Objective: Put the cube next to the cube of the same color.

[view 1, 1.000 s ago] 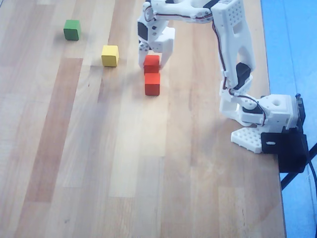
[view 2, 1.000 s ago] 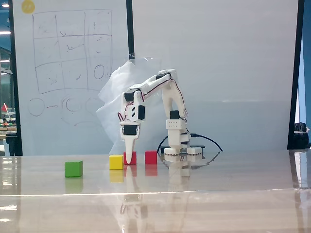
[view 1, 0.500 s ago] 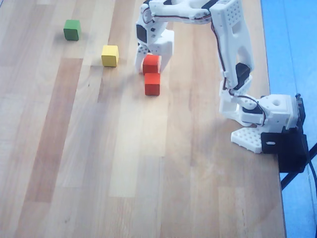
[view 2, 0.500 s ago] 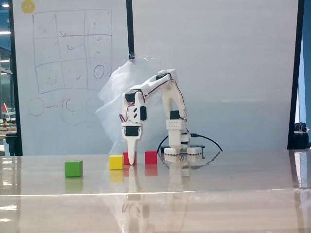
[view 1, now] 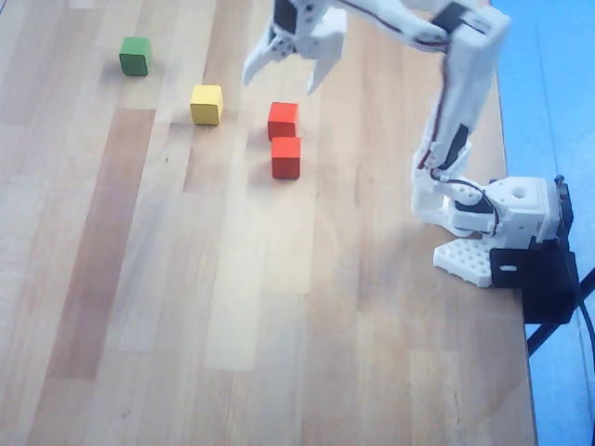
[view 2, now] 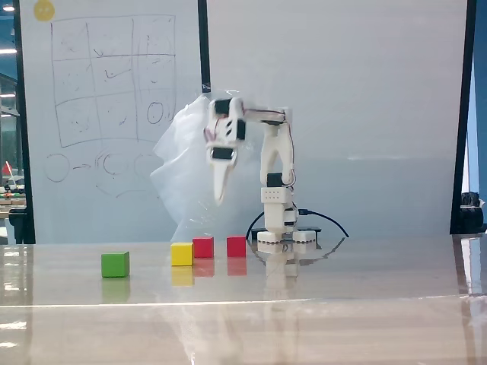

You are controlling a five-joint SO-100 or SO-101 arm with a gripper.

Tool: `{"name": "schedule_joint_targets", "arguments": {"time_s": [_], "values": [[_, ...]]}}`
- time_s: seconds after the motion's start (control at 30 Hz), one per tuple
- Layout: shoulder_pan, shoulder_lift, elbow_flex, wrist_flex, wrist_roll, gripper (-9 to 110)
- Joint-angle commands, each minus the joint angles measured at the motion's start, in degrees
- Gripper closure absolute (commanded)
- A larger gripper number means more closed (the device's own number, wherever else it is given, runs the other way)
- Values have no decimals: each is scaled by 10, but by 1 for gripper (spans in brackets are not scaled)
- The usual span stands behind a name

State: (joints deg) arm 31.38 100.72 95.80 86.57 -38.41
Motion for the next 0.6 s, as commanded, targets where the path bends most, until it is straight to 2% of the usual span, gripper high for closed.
{"name": "schedule_joint_targets", "arguments": {"time_s": [0.0, 0.17, 0.2, 0.3, 0.4, 0.57], "values": [[-69, 149, -25, 56, 25, 75], [-196, 281, 9, 52, 130, 102], [-218, 305, 24, 37, 156, 104], [-257, 376, 102, -46, 237, 98], [-263, 466, 231, -156, 288, 101], [-265, 650, 525, -279, 276, 101]]}}
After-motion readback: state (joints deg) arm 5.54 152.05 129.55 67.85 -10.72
